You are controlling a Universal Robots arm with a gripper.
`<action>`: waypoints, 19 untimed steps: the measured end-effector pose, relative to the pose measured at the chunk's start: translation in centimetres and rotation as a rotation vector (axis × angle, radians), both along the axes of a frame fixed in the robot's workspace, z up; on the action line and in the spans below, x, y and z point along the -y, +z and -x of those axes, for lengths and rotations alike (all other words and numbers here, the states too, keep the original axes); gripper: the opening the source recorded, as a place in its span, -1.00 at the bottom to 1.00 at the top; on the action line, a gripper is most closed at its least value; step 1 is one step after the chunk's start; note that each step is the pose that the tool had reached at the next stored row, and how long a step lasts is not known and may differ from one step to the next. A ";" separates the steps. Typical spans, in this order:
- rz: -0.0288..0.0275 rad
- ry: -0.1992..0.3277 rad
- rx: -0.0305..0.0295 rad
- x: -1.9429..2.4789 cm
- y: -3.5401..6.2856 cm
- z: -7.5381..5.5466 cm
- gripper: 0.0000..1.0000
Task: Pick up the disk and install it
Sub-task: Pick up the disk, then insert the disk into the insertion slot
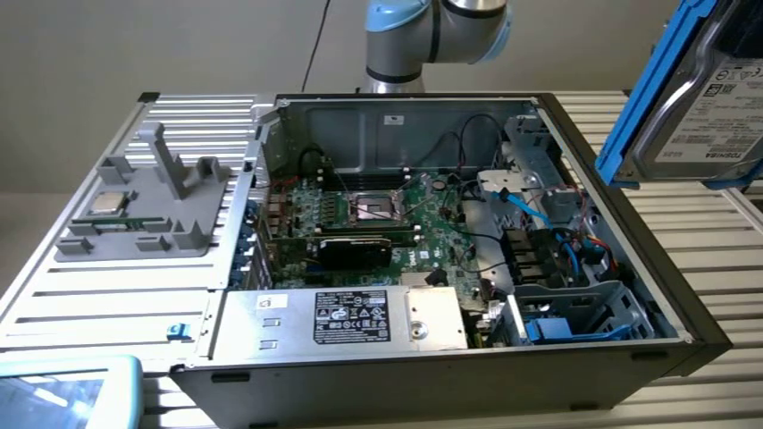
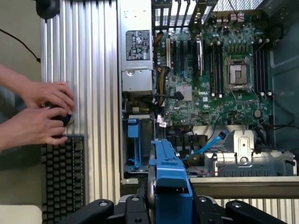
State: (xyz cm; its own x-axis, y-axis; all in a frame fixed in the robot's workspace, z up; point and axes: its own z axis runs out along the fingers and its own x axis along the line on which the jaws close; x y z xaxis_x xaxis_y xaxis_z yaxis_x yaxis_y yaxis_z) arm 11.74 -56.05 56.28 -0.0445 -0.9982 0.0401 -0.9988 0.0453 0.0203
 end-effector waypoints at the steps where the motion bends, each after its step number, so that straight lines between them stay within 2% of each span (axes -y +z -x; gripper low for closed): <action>1: 0.0017 0.000 0.0007 0.09 -0.01 0.0 -0.25; 6: 0.0019 0.000 0.0026 0.48 -0.13 0.4 -0.25; 19: 0.0020 0.000 0.0026 0.49 -0.13 0.4 -0.25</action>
State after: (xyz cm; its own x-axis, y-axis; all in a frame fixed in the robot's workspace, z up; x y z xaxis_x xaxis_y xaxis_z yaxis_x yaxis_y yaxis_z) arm 11.32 -56.53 56.15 -0.0449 -0.9981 0.0420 -0.9988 0.0456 0.0176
